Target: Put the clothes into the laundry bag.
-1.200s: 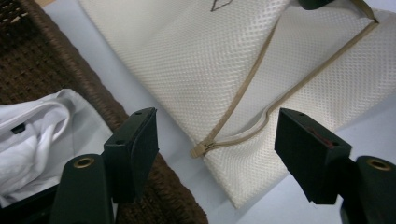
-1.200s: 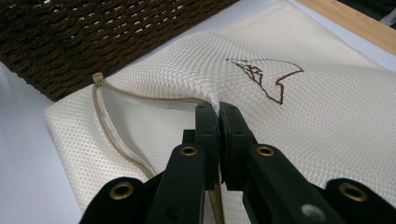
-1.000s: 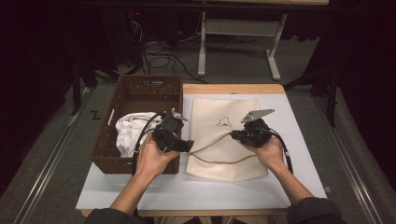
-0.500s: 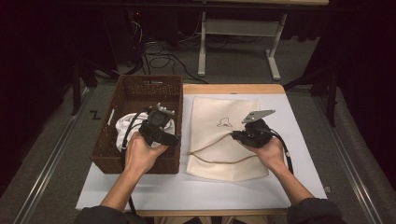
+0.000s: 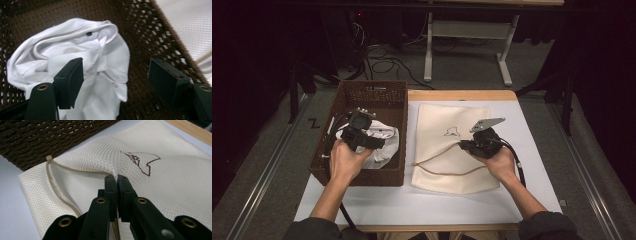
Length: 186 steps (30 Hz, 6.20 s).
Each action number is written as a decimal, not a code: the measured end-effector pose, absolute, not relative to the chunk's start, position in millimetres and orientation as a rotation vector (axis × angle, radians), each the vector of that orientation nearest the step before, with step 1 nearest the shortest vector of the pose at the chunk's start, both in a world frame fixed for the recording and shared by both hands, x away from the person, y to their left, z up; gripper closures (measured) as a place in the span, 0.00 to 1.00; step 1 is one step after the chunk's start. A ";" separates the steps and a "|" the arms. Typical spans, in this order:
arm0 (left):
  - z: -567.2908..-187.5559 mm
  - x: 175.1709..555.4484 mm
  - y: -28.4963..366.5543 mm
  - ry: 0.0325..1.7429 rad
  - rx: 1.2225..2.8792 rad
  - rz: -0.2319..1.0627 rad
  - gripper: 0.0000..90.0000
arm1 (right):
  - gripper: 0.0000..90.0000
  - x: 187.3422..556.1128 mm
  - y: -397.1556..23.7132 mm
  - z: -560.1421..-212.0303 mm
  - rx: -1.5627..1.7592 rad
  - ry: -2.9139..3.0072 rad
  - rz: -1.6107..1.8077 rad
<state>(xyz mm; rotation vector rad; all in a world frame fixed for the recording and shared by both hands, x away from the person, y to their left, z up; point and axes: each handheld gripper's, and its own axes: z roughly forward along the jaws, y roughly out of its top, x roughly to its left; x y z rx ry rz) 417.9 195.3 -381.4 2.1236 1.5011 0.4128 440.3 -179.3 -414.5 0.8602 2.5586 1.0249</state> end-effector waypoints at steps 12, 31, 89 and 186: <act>-394.6 425.8 225.0 1.674 2.083 0.461 0.35 | 0.98 440.5 -178.7 -415.6 0.864 2.553 1.014; -432.2 462.2 238.3 1.820 2.106 0.269 0.23 | 0.98 442.8 -174.0 -419.4 0.875 2.566 0.980; -485.4 488.4 216.8 1.902 2.285 0.056 0.24 | 0.98 443.5 -172.2 -426.3 0.841 2.575 0.935; -323.0 412.2 121.8 1.116 2.400 0.145 0.70 | 0.98 458.3 -186.7 -426.4 0.955 2.507 0.876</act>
